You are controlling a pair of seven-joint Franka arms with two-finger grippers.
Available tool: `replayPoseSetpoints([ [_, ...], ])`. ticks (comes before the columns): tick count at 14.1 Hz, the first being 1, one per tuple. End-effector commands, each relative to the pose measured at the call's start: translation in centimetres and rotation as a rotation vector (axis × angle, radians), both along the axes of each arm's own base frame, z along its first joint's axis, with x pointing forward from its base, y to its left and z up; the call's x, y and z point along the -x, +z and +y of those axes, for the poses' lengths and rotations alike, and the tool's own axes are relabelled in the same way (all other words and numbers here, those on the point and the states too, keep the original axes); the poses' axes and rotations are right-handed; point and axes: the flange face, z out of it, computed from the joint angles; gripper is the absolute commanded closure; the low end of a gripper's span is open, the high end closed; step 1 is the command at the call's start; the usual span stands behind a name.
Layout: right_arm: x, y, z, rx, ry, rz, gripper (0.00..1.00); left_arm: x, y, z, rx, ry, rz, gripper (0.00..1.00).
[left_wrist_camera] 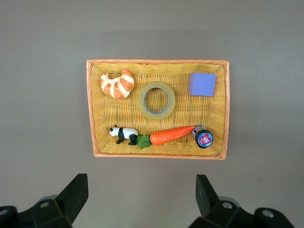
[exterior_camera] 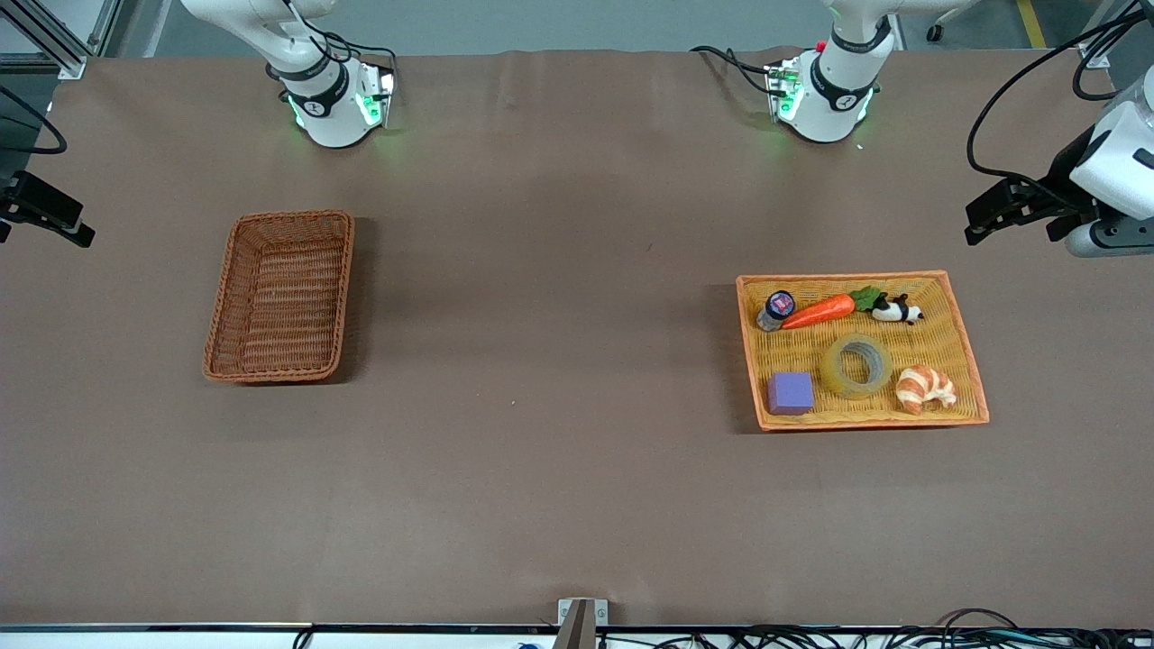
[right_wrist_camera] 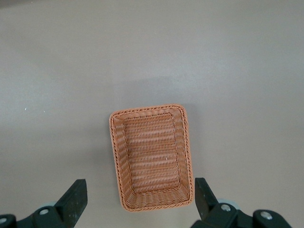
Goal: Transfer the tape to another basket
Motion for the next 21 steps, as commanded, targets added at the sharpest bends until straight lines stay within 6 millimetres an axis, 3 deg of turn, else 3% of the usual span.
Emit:
replayPoseSetpoints([
  [1, 0.5, 0.1, -0.2, -0.01, 0.007, 0.002, 0.0, 0.1, 0.4, -0.1, -0.018, -0.005, -0.011, 0.0],
  [5, 0.5, 0.1, -0.3, -0.01, 0.007, 0.002, 0.0, -0.6, -0.1, 0.0, -0.018, -0.013, -0.006, 0.0],
  [10, 0.5, 0.1, -0.3, -0.01, 0.007, 0.002, 0.0, -3.3, -4.1, 0.5, -0.074, 0.01, -0.006, 0.0],
  [13, 0.5, 0.1, -0.3, -0.01, 0.007, 0.002, 0.0, -6.2, -10.7, 2.1, -0.071, 0.041, -0.024, 0.0],
  [16, 0.5, 0.1, -0.3, -0.01, 0.007, 0.002, 0.0, -7.6, -17.7, 4.0, -0.057, 0.056, -0.071, 0.0],
  [21, 0.5, 0.1, -0.3, -0.01, 0.007, 0.002, 0.0, -10.7, -29.9, 4.7, -0.025, 0.063, -0.091, 0.0],
])
